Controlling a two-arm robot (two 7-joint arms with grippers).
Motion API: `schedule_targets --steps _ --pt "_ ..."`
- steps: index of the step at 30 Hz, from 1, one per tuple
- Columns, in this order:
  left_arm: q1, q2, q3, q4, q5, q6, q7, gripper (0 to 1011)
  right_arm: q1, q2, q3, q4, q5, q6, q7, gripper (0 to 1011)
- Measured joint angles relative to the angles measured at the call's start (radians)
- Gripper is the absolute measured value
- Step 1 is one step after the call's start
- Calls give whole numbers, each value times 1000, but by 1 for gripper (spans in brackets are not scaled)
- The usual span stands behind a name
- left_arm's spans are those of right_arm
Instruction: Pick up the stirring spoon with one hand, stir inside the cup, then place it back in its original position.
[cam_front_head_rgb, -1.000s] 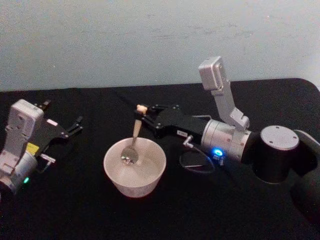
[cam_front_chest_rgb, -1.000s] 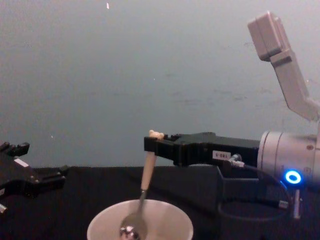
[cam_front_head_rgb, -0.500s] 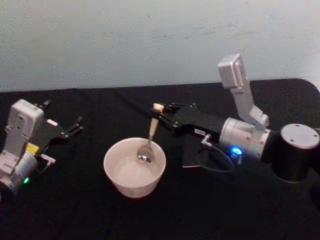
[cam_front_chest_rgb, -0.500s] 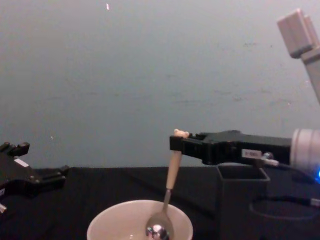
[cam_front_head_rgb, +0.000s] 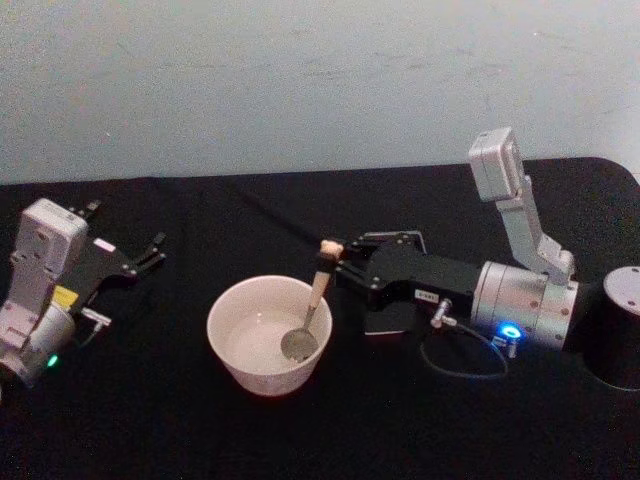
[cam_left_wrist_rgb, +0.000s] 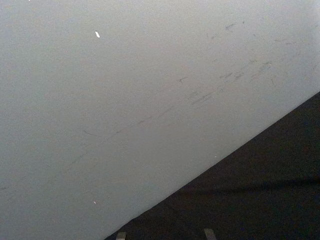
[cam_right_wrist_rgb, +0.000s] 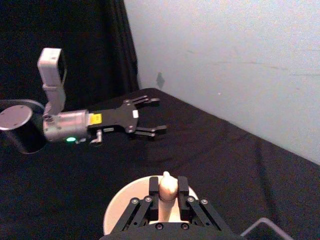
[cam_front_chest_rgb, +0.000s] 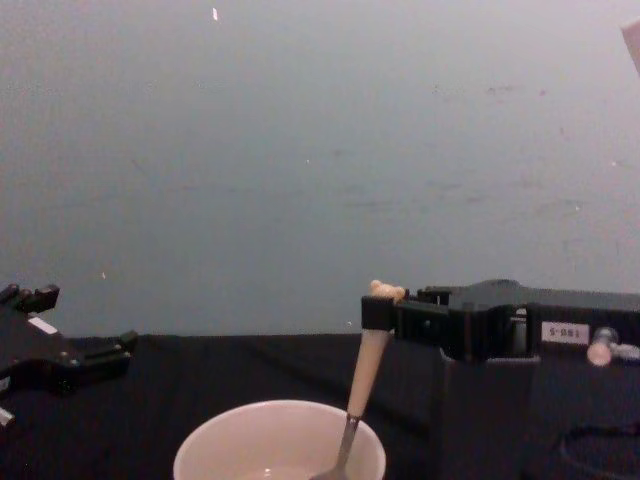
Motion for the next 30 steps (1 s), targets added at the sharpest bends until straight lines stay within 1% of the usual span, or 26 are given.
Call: schedule_targets --steps 3,4,6,9,10,14,17,24,27,30 --pt "0 0 0 0 0 0 0 1001 -1 5 -17 -10 1 0 5 214" --pt "0 0 0 0 0 0 0 1002 -1 5 -17 -10 1 0 5 214" --pt "0 0 0 0 0 0 0 1001 4 1 -27 -10 0 0 5 214" --pt "0 0 0 0 0 0 0 1001 20 -18 -46 3 -4 -4 4 214" --pt "0 0 0 0 0 0 0 1001 20 -18 -46 3 -4 -4 4 214" --pt "0 0 0 0 0 0 0 1001 43 -49 -64 31 -15 -13 -3 214" --pt "0 0 0 0 0 0 0 1001 68 -84 -77 67 -26 -18 -15 214" --pt "0 0 0 0 0 0 0 1001 106 -138 -85 137 -46 -27 -42 214" --pt "0 0 0 0 0 0 0 1001 117 -152 -84 157 -53 -31 -50 214" --pt "0 0 0 0 0 0 0 1001 129 -163 -75 183 -59 -34 -59 214"
